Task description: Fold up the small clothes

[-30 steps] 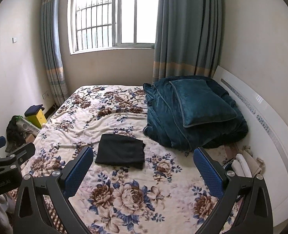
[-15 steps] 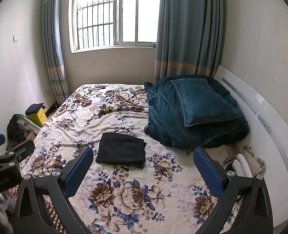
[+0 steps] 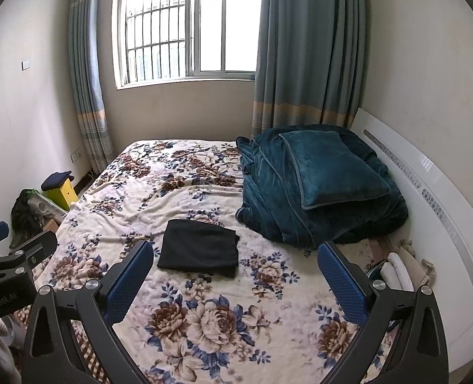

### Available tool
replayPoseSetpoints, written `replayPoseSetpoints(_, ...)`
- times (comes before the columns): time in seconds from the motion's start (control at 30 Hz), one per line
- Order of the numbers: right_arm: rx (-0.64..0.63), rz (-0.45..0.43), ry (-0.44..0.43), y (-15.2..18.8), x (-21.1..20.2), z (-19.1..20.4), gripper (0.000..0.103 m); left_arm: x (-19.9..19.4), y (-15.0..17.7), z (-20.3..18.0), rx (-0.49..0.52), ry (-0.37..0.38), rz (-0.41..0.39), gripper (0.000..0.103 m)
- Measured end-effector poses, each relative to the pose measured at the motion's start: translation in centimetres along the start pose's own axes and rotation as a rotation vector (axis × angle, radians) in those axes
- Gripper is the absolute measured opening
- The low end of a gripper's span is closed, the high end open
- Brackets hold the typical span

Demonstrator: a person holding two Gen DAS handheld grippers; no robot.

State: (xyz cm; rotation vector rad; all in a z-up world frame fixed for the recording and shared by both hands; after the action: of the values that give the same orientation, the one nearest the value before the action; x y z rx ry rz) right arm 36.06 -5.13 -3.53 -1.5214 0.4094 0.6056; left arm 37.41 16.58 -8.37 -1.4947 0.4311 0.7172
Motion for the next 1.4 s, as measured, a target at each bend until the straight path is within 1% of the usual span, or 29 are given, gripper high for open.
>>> replayPoseSetpoints(0.6,0.002,0.001,0.003,0.42,-0.32,0.05,0.103,-0.27,0.19,-0.01,-0.004,-0.005,0.007,0.103)
replayPoseSetpoints(0.77,0.001,0.001,0.007,0.58,-0.51,0.26,0.103,-0.61,0.48,0.35,-0.006,-0.022,0.009,0.103)
replayPoseSetpoints(1.4,0.008,0.001,0.015,0.87,-0.8,0.45,0.103,-0.81,0.62,0.48,-0.01,-0.039,0.004,0.103)
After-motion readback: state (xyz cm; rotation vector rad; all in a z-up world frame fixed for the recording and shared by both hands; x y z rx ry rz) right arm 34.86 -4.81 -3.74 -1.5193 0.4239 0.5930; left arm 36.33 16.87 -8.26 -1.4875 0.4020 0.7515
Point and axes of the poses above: each gripper's, at about its wrist camera, not at the fingertips, and x roughly the way its jaws point, z to its left, y to its underside, the point moved 7 cm from there along x, roughly the way its jaws point, and after that the axes turned 6 degrees about -y, right-handed, at the moved point
